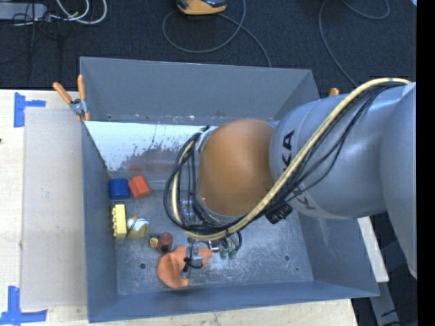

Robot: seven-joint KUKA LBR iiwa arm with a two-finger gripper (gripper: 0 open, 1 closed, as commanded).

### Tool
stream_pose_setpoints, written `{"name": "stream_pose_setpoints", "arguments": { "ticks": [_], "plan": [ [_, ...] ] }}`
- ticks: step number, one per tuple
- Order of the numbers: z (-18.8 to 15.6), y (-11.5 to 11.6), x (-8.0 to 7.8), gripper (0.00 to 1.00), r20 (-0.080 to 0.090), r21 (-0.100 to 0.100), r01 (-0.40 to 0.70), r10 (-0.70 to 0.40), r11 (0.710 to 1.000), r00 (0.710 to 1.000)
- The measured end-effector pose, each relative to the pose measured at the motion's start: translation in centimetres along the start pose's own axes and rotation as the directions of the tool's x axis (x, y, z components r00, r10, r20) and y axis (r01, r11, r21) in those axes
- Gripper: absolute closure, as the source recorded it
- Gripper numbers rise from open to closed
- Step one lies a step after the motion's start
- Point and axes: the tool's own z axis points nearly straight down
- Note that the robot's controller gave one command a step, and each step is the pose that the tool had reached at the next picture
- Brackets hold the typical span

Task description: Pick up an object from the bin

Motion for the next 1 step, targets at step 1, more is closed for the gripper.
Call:
{"name": "stream_pose_setpoints", "arguments": {
  "ticks": [1],
  "plan": [
    [1.35,-0.75,0.54,0.0,-0.006,0.002,0.013,-0.013,1.0,1.0]
  ]
}}
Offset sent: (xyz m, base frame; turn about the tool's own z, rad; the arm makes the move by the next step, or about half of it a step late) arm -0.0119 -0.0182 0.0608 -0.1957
